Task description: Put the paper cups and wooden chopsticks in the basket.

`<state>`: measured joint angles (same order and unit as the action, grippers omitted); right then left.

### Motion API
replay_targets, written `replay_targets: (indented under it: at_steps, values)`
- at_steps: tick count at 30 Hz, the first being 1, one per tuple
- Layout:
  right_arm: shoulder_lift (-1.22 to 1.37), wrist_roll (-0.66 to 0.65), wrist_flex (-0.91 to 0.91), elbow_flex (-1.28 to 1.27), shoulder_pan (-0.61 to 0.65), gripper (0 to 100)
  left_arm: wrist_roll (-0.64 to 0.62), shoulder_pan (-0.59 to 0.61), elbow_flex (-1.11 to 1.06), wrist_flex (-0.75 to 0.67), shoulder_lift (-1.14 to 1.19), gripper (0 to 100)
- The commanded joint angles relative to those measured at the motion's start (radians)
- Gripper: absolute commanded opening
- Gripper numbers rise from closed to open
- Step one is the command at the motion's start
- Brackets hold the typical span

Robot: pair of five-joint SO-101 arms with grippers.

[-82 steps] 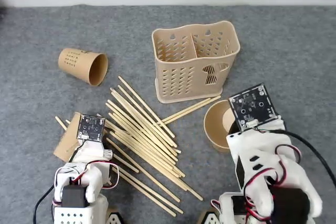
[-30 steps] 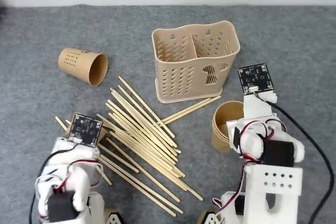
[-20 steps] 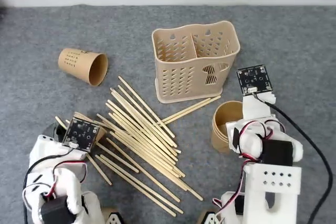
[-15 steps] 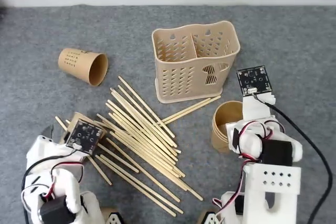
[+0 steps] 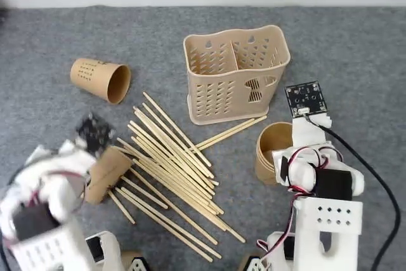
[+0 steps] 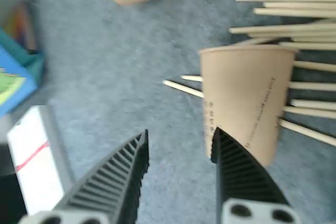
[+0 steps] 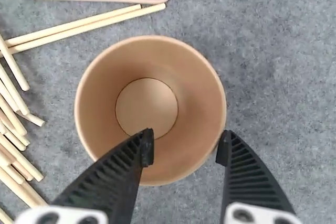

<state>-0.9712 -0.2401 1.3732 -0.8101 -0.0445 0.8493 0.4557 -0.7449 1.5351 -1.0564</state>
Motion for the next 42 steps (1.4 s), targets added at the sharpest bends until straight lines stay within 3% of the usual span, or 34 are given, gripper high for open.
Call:
replay_targets:
  at_steps: [1, 6, 11, 25, 35, 38, 42]
  values:
    - [0.005, 0.009, -0.021, 0.002, 0.012, 21.2, 0.04, -0.031, 0.196, 0.071, 0.324, 20]
    - [0.005, 0.009, -0.022, 0.002, 0.012, 21.2, 0.092, -0.034, 0.305, 0.129, 0.649, 31]
    - [0.005, 0.009, -0.022, 0.002, 0.012, 21.2, 0.092, -0.031, 0.375, 0.13, 0.859, 32]
    - [0.005, 0.008, -0.041, 0.0, 0.012, 21.2, 0.132, -0.049, 0.349, 0.16, 0.961, 32]
    - [0.005, 0.008, -0.035, 0.0, 0.008, 21.2, -0.002, 0.072, 0.412, -0.11, 0.961, 29]
    - [0.005, 0.008, -0.035, 0.0, 0.012, 21.2, -0.002, 0.086, 0.486, -0.029, 0.961, 29]
    - [0.005, 0.008, -0.038, 0.0, 0.012, 21.2, 0.0, 0.041, 0.602, 0.192, 0.961, 29]
